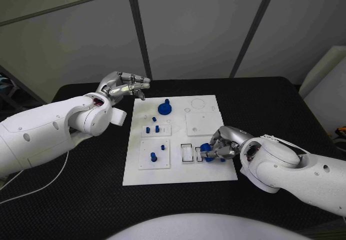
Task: Assemble the parts on the task board
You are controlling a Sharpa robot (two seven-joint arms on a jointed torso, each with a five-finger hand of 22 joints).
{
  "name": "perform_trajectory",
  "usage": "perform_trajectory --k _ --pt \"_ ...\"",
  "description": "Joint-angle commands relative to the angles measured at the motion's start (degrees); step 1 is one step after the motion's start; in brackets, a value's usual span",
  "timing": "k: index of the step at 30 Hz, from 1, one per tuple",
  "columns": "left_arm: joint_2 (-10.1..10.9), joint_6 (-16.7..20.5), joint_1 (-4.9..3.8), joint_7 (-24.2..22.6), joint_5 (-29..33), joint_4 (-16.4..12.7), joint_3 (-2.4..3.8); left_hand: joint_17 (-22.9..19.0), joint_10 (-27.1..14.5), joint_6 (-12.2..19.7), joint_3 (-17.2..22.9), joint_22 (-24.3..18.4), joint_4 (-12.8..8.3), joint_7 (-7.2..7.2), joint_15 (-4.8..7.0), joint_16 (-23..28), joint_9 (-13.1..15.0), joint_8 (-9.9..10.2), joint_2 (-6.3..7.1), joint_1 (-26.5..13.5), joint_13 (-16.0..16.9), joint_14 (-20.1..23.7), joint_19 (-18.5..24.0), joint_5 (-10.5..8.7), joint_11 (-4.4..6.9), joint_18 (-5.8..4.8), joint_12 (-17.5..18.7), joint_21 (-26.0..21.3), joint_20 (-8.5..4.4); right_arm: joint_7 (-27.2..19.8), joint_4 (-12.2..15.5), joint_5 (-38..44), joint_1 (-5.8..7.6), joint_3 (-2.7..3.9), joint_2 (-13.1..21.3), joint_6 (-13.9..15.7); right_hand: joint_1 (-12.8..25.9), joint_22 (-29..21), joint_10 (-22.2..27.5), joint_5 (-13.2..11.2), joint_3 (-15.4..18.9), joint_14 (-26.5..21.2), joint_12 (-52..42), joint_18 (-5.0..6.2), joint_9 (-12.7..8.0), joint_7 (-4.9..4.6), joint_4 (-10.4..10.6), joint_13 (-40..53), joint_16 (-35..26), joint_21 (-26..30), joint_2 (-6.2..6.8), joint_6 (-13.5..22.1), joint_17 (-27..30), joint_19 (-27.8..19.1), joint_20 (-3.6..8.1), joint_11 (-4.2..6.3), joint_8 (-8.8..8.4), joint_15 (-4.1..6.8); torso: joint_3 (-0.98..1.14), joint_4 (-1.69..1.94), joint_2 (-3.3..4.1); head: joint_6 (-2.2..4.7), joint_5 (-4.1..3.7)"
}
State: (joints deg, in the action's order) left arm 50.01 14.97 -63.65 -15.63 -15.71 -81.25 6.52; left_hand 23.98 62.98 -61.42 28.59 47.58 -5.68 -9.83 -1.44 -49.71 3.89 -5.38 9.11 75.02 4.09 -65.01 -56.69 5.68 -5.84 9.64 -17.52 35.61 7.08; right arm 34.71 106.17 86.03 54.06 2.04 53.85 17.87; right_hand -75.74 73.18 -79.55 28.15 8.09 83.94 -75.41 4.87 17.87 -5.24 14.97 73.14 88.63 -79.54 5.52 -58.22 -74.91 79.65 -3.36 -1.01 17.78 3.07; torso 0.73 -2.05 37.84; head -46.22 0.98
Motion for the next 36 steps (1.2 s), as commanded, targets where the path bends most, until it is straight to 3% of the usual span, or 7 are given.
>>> perform_trajectory --k 1,9,23,29,36 --pt "0.0 -0.6 -0.07 -0.1 0.1 -0.2 0.04 -0.1 -0.5 0.1 -0.3 -0.1 -0.2 -0.09 -0.16 0.3 0.0 0.2 -0.67 0.1 0.1 -0.2 0.0 -0.08 -0.13 0.77 -0.2 -0.2 0.38 2.1 0.1 0.4 -0.45 -0.43 0.4 0.3 -1.9 0.2 -0.5 0.6 -0.5 5.5 -0.5 -1.03 0.4 0.36 -0.7 0.4 0.3 -0.1 -0.98 -0.5 -12.6 0.1 0.00 0.52 0.55 0.05 0.05 -0.02 0.01 0.12 0.05" --pt "0.0 -0.7 -0.02 0.0 0.1 -0.1 0.04 -0.1 -0.5 0.1 -0.3 -0.1 -0.2 -0.09 -0.16 0.3 0.0 0.2 -0.67 0.1 0.1 -0.2 0.0 -0.08 -0.13 0.77 -0.2 -0.2 0.38 0.8 2.1 -3.9 -0.44 -0.41 1.6 6.5 -2.4 0.4 -1.0 3.1 -1.1 5.5 -0.6 -1.05 1.3 1.17 -0.4 0.9 0.3 -0.2 -2.01 -1.9 -12.6 0.2 0.42 1.18 1.77 0.57 -0.02 -0.02 -0.02 0.22 0.06" --pt "0.0 -0.8 0.00 0.0 0.1 -0.1 0.03 -0.1 -0.5 0.1 -0.3 0.0 -0.2 -0.06 -0.15 0.4 0.0 0.2 -0.74 0.2 0.0 -0.2 0.0 -0.06 -0.13 0.77 -0.2 -0.3 0.38 -1.2 4.8 -7.6 -0.39 -0.34 2.5 13.7 -2.0 0.9 -1.4 3.3 -1.1 5.6 -0.8 -1.17 1.9 1.69 0.2 1.3 0.5 -0.5 -2.22 -2.6 -13.0 0.5 0.77 1.63 2.72 0.95 -0.05 0.03 0.02 0.42 0.13" --pt "-0.1 -0.8 0.00 0.0 0.1 0.0 0.03 -0.1 -0.5 0.1 -0.3 0.0 -0.2 -0.06 -0.15 0.4 0.0 0.2 -0.74 0.2 0.0 -0.2 0.0 -0.06 -0.13 0.77 -0.2 -0.3 0.38 -2.0 5.0 -8.3 -0.38 -0.31 1.4 13.4 -1.6 1.1 -1.6 3.4 -0.9 5.6 -0.9 -1.21 2.1 1.77 0.6 1.5 0.5 -0.7 -2.21 -2.7 -13.1 0.7 0.91 1.73 2.95 1.07 -0.04 0.04 0.09 0.48 0.19" --pt "-0.3 -0.9 0.00 0.1 0.1 -0.1 0.03 -0.1 -0.5 0.1 -0.3 0.0 -0.2 -0.06 -0.15 0.4 0.0 0.2 -0.74 0.2 0.0 -0.2 0.0 -0.06 -0.13 0.77 -0.2 -0.3 0.38 -1.8 3.1 -9.8 -0.36 -0.31 -1.9 8.5 0.2 1.1 -1.7 2.7 -0.1 5.6 -0.7 -1.21 2.6 1.82 1.5 1.5 0.5 -0.6 -2.32 -2.6 -13.1 0.6 1.05 1.78 3.45 1.15 -0.14 0.30 0.15 0.37 -0.01"
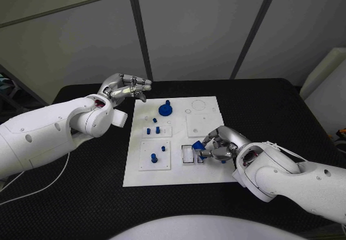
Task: Assemble the parts on the task board
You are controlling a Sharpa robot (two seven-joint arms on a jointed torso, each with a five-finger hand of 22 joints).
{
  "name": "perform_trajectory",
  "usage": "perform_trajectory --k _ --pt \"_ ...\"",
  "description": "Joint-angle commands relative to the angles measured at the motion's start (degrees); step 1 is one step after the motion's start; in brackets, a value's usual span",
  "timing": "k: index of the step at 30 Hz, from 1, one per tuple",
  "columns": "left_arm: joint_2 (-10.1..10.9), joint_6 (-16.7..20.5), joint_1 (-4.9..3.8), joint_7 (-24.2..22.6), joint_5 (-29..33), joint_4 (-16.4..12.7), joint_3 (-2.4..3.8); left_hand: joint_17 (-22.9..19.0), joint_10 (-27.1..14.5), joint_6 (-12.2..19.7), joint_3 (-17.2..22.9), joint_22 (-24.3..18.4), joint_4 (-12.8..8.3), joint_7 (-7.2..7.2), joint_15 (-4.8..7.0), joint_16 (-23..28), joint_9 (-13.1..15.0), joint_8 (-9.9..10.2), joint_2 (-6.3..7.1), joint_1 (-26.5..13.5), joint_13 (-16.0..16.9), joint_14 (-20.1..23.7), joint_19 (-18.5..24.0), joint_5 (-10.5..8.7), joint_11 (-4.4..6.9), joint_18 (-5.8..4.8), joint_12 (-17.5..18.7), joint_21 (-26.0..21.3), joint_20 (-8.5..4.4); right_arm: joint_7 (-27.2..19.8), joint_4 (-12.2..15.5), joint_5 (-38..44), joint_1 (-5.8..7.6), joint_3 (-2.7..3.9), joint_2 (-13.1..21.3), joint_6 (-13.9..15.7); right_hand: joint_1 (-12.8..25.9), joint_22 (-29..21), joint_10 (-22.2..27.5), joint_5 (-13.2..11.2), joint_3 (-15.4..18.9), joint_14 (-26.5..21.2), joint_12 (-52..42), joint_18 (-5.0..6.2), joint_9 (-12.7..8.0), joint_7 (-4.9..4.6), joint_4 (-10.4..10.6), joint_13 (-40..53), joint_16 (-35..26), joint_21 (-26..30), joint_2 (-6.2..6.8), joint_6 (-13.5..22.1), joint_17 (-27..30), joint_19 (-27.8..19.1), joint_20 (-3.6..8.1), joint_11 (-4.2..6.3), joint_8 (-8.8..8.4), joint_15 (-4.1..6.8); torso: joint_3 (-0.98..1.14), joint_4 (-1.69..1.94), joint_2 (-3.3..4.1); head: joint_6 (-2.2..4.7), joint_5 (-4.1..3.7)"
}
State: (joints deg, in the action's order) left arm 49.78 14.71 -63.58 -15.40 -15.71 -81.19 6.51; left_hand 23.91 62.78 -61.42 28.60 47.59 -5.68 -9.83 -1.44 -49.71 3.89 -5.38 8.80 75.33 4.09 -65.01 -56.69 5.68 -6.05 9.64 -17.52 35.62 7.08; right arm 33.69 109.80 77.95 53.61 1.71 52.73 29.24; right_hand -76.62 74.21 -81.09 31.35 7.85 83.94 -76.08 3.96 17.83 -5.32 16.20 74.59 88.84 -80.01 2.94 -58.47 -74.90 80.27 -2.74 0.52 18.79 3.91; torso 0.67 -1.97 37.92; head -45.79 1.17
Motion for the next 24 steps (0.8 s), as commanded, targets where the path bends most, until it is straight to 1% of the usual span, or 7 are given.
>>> perform_trajectory --k 1,3,7,9,17,21,24 --pt "-0.1 -0.7 -0.07 -0.2 0.1 -0.1 0.04 -0.1 -0.3 0.1 -0.3 -0.1 -0.2 -0.06 -0.15 0.4 0.0 0.2 -0.43 -0.1 0.0 -0.2 0.0 -0.06 0.08 0.77 -0.2 -0.3 0.38 -0.7 -0.8 -1.8 0.09 0.02 -1.2 -3.6 1.5 0.0 -0.2 -0.6 0.3 5.6 0.0 -0.30 2.8 1.92 0.4 0.1 0.3 -0.1 0.18 -2.3 -13.2 0.0 0.44 0.26 2.55 0.33 -0.06 0.15 0.05 -0.07 -0.15" --pt "-0.2 -0.7 -0.07 -0.2 0.1 -0.1 0.04 -0.1 -0.3 0.1 -0.3 -0.1 -0.2 -0.06 -0.15 0.4 0.0 0.2 -0.43 -0.1 0.0 -0.2 0.0 -0.06 0.08 0.77 -0.2 -0.3 0.38 -0.5 -1.1 -1.9 0.09 0.03 -1.9 -4.5 2.0 0.1 -0.3 -0.7 0.6 5.6 0.0 -0.31 2.9 1.98 0.4 0.2 0.3 -0.2 0.02 -2.4 -13.1 0.0 0.47 0.29 2.74 0.35 -0.09 0.24 0.06 -0.13 -0.13" --pt "-0.2 -0.7 -0.07 -0.1 0.1 -0.2 0.04 -0.1 -0.3 0.1 -0.3 -0.1 -0.2 -0.06 -0.15 0.4 0.0 0.2 -0.43 -0.1 0.0 -0.2 0.0 -0.06 0.08 0.77 -0.2 -0.3 0.38 -0.1 -2.0 -2.1 0.10 0.04 -3.1 -6.2 3.7 0.2 -0.8 -1.0 1.3 5.7 -0.4 -0.32 3.6 2.30 0.4 0.8 0.3 -0.2 -0.56 -2.9 -13.2 0.1 0.59 0.54 3.51 0.52 -0.02 0.08 0.09 -0.20 0.12" --pt "-0.2 -0.7 -0.07 -0.1 0.1 -0.2 0.04 -0.1 -0.3 0.1 -0.3 -0.1 -0.2 -0.06 -0.15 0.4 0.0 0.2 -0.43 -0.1 0.0 -0.2 0.0 -0.06 0.08 0.77 -0.2 -0.3 0.38 0.2 -2.3 -1.9 0.10 0.04 -3.5 -6.6 4.6 0.2 -0.9 -1.4 1.8 5.7 -0.5 -0.32 3.9 2.42 0.4 0.9 0.3 -0.2 -0.73 -3.0 -13.2 0.1 0.66 0.64 3.85 0.60 -0.05 0.10 0.07 -0.30 0.15" --pt "-0.1 -0.8 -0.07 -0.1 0.1 -0.2 0.04 -0.1 -0.3 0.1 -0.3 -0.1 -0.2 -0.06 -0.15 0.4 0.0 0.2 -0.43 -0.1 0.0 -0.2 0.0 -0.06 0.08 0.77 -0.2 -0.3 0.38 1.1 -3.3 -0.7 0.11 0.05 -4.5 -7.4 7.8 0.3 -1.1 -4.7 3.6 5.7 -0.3 -0.34 5.0 2.76 0.5 1.2 0.4 -0.2 -1.29 -3.2 -13.3 0.1 0.91 0.91 4.83 0.85 -0.03 0.07 0.06 -0.59 0.36" --pt "-0.1 -0.8 -0.07 0.0 0.1 -0.2 0.04 -0.1 -0.3 0.1 -0.3 -0.1 -0.2 -0.06 -0.15 0.4 0.0 0.2 -0.43 -0.1 0.0 -0.2 0.0 -0.06 0.08 0.77 -0.2 -0.3 0.38 1.6 -3.7 0.2 0.11 0.06 -4.7 -7.2 9.9 0.2 -1.2 -8.2 4.7 5.6 -0.2 -0.32 5.7 2.84 0.5 1.3 0.3 -0.1 -1.47 -3.1 -13.2 0.1 0.99 0.98 5.28 0.92 -0.02 0.04 0.02 -0.59 0.46" --pt "-0.1 -0.8 -0.07 0.0 0.1 -0.3 0.04 -0.1 -0.4 0.1 -0.3 -0.1 -0.1 -0.01 -0.16 0.4 0.0 0.1 -0.45 -0.1 0.0 -0.2 0.0 -0.08 0.09 0.77 -0.2 -0.3 0.38 1.8 -3.8 0.6 0.12 0.06 -4.8 -6.9 12.4 0.0 -1.1 -13.7 5.5 5.6 0.2 -0.28 6.2 2.84 0.6 1.2 0.2 0.0 -0.99 -2.8 -13.0 -0.1 1.02 0.96 5.61 0.93 -0.03 0.05 0.03 -0.62 0.53"
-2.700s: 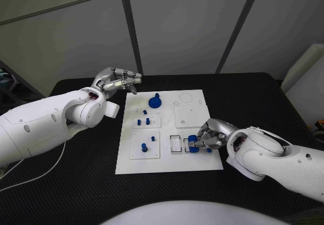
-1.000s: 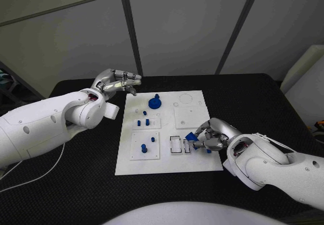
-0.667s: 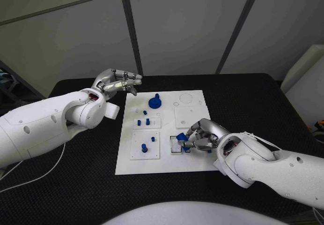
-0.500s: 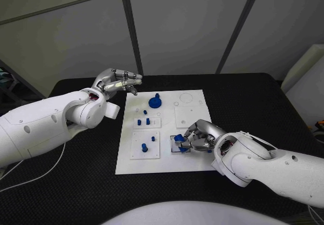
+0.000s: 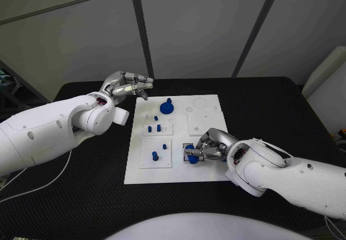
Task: Assemble the parts on the task board
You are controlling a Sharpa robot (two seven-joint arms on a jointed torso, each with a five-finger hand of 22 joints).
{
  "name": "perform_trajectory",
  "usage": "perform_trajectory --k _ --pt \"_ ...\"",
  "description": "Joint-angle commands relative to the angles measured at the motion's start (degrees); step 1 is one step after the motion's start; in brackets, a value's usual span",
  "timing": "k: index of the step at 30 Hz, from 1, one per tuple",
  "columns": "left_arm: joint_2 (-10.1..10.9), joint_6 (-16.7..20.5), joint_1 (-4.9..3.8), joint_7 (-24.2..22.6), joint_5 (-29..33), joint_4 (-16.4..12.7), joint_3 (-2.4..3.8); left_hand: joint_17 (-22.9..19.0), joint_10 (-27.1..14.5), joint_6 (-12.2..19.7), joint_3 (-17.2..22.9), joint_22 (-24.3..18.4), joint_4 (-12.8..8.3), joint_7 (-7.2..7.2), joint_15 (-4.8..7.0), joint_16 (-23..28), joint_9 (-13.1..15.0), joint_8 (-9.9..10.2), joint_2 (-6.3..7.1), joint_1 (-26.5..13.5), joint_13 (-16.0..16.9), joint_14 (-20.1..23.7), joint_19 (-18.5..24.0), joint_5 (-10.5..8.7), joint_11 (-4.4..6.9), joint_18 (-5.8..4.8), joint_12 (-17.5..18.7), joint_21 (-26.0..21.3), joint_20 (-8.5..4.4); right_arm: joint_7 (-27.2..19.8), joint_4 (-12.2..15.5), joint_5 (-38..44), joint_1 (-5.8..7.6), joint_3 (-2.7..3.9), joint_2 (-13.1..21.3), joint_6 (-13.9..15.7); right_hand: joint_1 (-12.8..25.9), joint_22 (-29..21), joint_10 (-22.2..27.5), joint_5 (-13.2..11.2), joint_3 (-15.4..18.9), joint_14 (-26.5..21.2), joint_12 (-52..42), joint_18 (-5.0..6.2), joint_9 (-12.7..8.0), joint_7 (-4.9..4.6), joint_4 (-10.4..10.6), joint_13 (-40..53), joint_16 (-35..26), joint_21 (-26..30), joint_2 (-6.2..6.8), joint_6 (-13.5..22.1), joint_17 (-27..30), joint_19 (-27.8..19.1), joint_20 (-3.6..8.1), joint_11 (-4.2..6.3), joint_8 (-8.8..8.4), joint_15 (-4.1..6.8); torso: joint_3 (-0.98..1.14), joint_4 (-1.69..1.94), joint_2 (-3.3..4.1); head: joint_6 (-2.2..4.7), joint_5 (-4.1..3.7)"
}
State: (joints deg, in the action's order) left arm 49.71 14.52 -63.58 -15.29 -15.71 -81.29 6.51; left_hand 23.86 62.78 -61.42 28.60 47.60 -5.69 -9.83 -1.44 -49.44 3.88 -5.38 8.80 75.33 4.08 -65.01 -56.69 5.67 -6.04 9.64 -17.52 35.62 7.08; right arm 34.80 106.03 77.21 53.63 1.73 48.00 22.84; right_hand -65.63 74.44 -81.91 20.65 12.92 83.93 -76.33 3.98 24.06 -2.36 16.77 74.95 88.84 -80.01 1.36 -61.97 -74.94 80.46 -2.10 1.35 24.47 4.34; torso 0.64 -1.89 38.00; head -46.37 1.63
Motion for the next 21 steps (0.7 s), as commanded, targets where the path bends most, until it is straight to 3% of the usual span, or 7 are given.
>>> perform_trajectory --k 1,6,9,16,19,21 --pt "0.0 -0.6 -0.08 -0.1 0.1 -0.2 0.04 -0.1 -0.4 0.1 -0.3 -0.1 -0.1 0.00 -0.15 0.2 0.0 0.1 -0.45 -0.1 0.0 -0.2 0.0 -0.08 0.09 0.77 -0.2 -0.3 0.38 0.7 -0.1 1.4 0.10 0.04 -0.1 -0.4 2.3 -0.2 -0.2 -4.8 0.4 5.6 0.6 -0.29 0.2 -0.13 0.1 0.8 0.2 0.1 0.97 0.8 -12.9 -0.3 0.37 0.11 0.04 0.50 0.00 -0.02 -0.04 -0.03 0.09" --pt "0.1 -0.6 -0.08 -0.1 0.1 -0.2 0.04 -0.1 -0.4 0.1 -0.3 -0.1 -0.1 0.00 -0.15 0.2 0.0 0.1 -0.45 -0.1 0.0 -0.2 0.0 -0.08 0.09 0.77 -0.2 -0.3 0.38 0.6 -0.2 1.8 0.10 0.04 -0.3 -0.1 5.1 -0.4 -0.1 -10.6 -1.2 5.6 1.0 -0.25 0.9 -0.22 0.2 0.8 0.1 0.3 3.60 1.3 -12.8 -0.4 0.32 0.03 0.36 0.43 0.01 -0.04 -0.07 -0.05 0.17" --pt "0.1 -0.6 -0.08 -0.1 0.1 -0.2 0.04 -0.1 -0.4 0.1 -0.3 -0.1 -0.1 0.00 -0.15 0.2 0.0 0.1 -0.45 -0.1 0.0 -0.2 0.0 -0.08 0.09 0.77 -0.2 -0.3 0.38 0.6 -0.3 2.0 0.10 0.04 -0.4 0.3 6.4 -0.5 0.0 -12.5 -2.2 5.6 1.1 -0.22 1.2 -0.28 0.2 0.8 0.1 0.4 4.89 1.5 -12.7 -0.5 0.28 -0.01 0.48 0.39 -0.01 -0.04 -0.08 -0.06 0.23" --pt "0.2 -0.6 -0.08 0.0 0.1 -0.2 0.04 -0.1 -0.4 0.1 -0.3 -0.1 -0.1 0.00 -0.15 0.2 0.0 0.1 -0.45 -0.1 0.0 -0.2 0.0 -0.08 0.09 0.77 -0.2 -0.3 0.38 0.1 0.1 2.2 0.10 0.03 -0.2 1.1 7.1 -0.7 0.1 -12.5 -2.7 5.5 1.3 -0.18 1.4 -0.34 0.3 0.7 0.0 0.5 5.34 1.7 -12.6 -0.6 0.24 -0.06 0.52 0.34 0.01 -0.06 -0.06 -0.12 0.28" --pt "0.2 -0.6 -0.08 0.0 0.1 -0.2 0.04 -0.1 -0.4 0.1 -0.3 -0.1 -0.1 0.00 -0.15 0.2 0.0 0.1 -0.45 -0.1 0.0 -0.2 0.0 -0.08 0.09 0.77 -0.2 -0.3 0.38 -0.6 0.6 2.6 0.09 0.03 0.0 1.6 7.0 -0.5 -0.1 -11.4 -3.4 5.6 1.1 -0.21 1.6 -0.32 0.2 1.0 0.1 0.4 4.82 1.8 -12.7 -0.5 0.23 -0.04 0.65 0.34 0.03 -0.10 -0.09 -0.05 0.25" --pt "0.2 -0.6 -0.08 0.0 0.1 -0.2 0.04 -0.1 -0.4 0.1 -0.3 -0.1 -0.1 0.00 -0.15 0.2 0.0 0.1 -0.45 -0.1 0.0 -0.2 0.0 -0.08 0.09 0.77 -0.2 -0.3 0.38 -1.6 1.1 2.9 0.08 0.02 0.3 1.8 4.9 -0.3 -0.3 -10.5 -4.2 5.6 0.9 -0.24 1.8 -0.24 0.0 1.3 0.1 0.3 4.26 1.7 -12.9 -0.4 0.25 0.03 0.83 0.38 0.04 -0.13 -0.09 -0.04 0.26"
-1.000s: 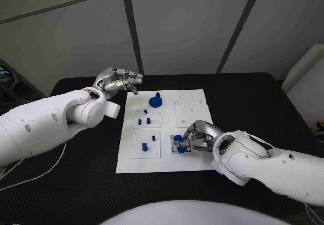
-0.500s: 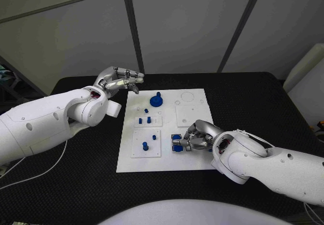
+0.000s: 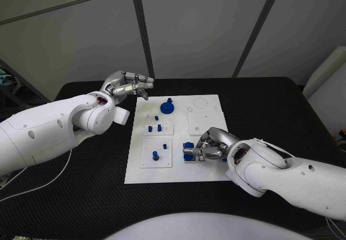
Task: Assemble the parts on the task board
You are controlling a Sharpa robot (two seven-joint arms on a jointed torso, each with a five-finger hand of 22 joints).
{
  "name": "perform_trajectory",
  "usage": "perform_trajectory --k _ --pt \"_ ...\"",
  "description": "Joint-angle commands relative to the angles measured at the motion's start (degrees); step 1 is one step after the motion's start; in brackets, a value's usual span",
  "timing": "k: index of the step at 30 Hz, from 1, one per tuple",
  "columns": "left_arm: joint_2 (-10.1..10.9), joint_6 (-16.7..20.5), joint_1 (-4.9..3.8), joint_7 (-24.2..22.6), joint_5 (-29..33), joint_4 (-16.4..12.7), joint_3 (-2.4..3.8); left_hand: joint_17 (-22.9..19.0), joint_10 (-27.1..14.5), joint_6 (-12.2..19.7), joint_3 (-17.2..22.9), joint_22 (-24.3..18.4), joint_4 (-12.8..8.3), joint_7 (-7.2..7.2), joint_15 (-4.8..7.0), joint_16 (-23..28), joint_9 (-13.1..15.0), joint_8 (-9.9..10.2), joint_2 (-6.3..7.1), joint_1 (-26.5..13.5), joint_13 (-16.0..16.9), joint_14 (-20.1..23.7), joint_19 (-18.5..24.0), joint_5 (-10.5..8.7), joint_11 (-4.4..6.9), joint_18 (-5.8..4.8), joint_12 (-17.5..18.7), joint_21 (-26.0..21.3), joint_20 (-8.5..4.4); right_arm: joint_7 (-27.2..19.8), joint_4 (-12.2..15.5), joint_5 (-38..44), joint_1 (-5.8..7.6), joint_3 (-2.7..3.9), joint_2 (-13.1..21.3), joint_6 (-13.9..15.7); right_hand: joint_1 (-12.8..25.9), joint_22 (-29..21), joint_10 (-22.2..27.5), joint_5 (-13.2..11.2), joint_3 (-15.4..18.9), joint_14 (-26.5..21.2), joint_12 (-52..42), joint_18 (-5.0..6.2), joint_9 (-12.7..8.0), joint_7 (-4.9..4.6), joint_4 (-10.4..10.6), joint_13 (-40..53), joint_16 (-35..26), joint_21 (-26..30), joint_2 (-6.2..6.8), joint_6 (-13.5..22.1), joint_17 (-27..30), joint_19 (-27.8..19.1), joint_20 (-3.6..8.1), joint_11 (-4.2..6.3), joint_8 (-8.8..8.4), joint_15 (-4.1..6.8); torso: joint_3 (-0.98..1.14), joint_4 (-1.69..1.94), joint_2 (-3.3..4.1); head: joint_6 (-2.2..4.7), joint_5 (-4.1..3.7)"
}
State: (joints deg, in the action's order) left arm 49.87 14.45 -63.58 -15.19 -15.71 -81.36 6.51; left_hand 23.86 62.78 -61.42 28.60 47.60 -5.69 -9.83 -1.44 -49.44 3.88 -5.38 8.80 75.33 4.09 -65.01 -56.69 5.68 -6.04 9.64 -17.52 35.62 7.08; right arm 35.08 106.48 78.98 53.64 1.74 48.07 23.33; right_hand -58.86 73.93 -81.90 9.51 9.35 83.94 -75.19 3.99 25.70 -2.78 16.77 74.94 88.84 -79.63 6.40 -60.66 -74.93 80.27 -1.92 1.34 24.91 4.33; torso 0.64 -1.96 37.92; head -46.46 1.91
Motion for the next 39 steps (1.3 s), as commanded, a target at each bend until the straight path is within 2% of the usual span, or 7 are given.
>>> perform_trajectory --k 1,3,7,15,22,27,39 --pt "0.0 -0.5 -0.08 -0.1 0.1 -0.1 0.04 -0.1 -0.4 0.1 -0.3 -0.1 -0.1 -0.01 -0.16 0.2 0.0 0.1 -0.45 -0.1 0.0 -0.2 0.0 -0.08 0.09 0.77 -0.2 -0.3 0.38 -2.1 0.8 1.2 0.07 0.01 0.4 1.3 -3.6 0.2 -0.4 1.6 -1.1 5.6 -0.3 -0.25 0.3 0.22 -0.4 1.5 0.2 -0.1 -1.06 0.4 -12.9 -0.2 0.09 0.05 0.46 0.44 0.03 -0.04 -0.01 0.06 -0.02" --pt "0.0 -0.5 -0.08 -0.2 0.1 -0.1 0.04 -0.1 -0.4 0.1 -0.3 -0.1 -0.1 -0.01 -0.16 0.2 0.0 0.1 -0.45 -0.1 0.0 -0.2 0.0 -0.08 0.09 0.77 -0.2 -0.3 0.38 -3.0 1.2 1.5 0.07 0.01 0.7 1.3 -7.5 0.3 -0.5 3.9 -1.9 5.6 -0.6 -0.27 0.5 0.32 -1.6 1.8 0.2 -0.1 -1.41 0.4 -13.1 -0.1 0.18 0.14 0.60 0.52 0.04 -0.06 0.01 0.05 0.00" --pt "0.1 -0.6 -0.08 -0.1 0.1 -0.1 0.04 -0.1 -0.4 0.1 -0.3 -0.1 -0.1 -0.01 -0.16 0.2 0.0 0.1 -0.45 -0.1 0.0 -0.2 0.0 -0.08 0.09 0.77 -0.2 -0.3 0.38 -4.1 1.8 2.1 0.06 0.00 1.1 0.8 -11.4 0.6 -0.7 4.4 -1.9 5.7 -0.8 -0.33 0.8 0.37 -3.0 2.2 0.3 -0.3 -1.35 0.4 -13.3 0.0 0.24 0.23 0.82 0.57 0.04 -0.05 -0.04 0.01 0.02" --pt "0.1 -0.6 -0.08 -0.1 0.1 0.0 0.04 -0.1 -0.5 0.1 -0.4 -0.1 -0.1 -0.01 -0.16 0.2 0.0 0.2 -0.47 -0.1 0.0 -0.2 0.0 -0.07 0.08 0.77 -0.3 -0.3 0.38 -4.4 2.1 2.8 0.06 0.00 1.5 0.1 -12.3 0.8 -0.9 4.4 -1.8 5.7 -1.1 -0.38 1.0 0.40 -3.3 2.5 0.4 -0.4 -1.44 0.3 -13.5 0.2 0.25 0.26 0.96 0.58 0.02 0.04 0.03 0.00 0.00" --pt "0.1 -0.6 -0.07 0.0 0.1 0.0 0.04 -0.1 -0.5 0.1 -0.4 -0.1 -0.1 -0.01 -0.16 0.2 0.0 0.2 -0.47 -0.1 0.0 -0.2 0.0 -0.07 0.08 0.77 -0.3 -0.3 0.38 -3.1 1.4 3.4 0.06 0.00 1.5 -1.2 -13.5 0.9 -1.0 4.8 -1.9 5.7 -1.2 -0.39 1.2 0.56 -3.6 2.6 0.4 -0.4 -2.57 0.1 -13.5 0.2 0.31 0.37 1.19 0.67 -0.01 0.10 0.04 -0.22 0.05" --pt "0.1 -0.6 -0.07 0.0 0.1 0.0 0.04 -0.1 -0.5 0.1 -0.4 -0.1 -0.1 -0.01 -0.16 0.2 0.0 0.2 -0.47 -0.1 0.0 -0.2 0.0 -0.07 0.08 0.77 -0.3 -0.3 0.38 -2.5 1.1 4.2 0.06 0.00 1.4 -2.2 -16.4 1.0 -1.1 4.0 -2.3 5.7 -1.2 -0.40 1.4 0.77 -5.0 2.8 0.4 -0.4 -3.12 0.1 -13.5 0.2 0.45 0.58 1.33 0.85 0.01 0.07 0.03 -0.36 0.14" --pt "0.2 -0.6 -0.07 0.0 0.1 0.0 0.04 -0.1 -0.5 0.1 -0.3 -0.1 -0.1 -0.01 -0.16 0.3 0.0 0.1 -0.57 -0.1 0.0 -0.2 0.0 -0.06 0.08 0.77 -0.3 -0.4 0.38 -2.7 1.2 5.8 0.06 0.00 1.6 -1.0 -17.6 1.3 -1.4 2.5 -2.8 5.8 -1.7 -0.48 1.5 0.88 -5.5 3.4 0.5 -0.6 -3.72 -0.1 -13.7 0.4 0.53 0.68 1.44 0.92 0.03 0.00 0.02 -0.61 0.20"
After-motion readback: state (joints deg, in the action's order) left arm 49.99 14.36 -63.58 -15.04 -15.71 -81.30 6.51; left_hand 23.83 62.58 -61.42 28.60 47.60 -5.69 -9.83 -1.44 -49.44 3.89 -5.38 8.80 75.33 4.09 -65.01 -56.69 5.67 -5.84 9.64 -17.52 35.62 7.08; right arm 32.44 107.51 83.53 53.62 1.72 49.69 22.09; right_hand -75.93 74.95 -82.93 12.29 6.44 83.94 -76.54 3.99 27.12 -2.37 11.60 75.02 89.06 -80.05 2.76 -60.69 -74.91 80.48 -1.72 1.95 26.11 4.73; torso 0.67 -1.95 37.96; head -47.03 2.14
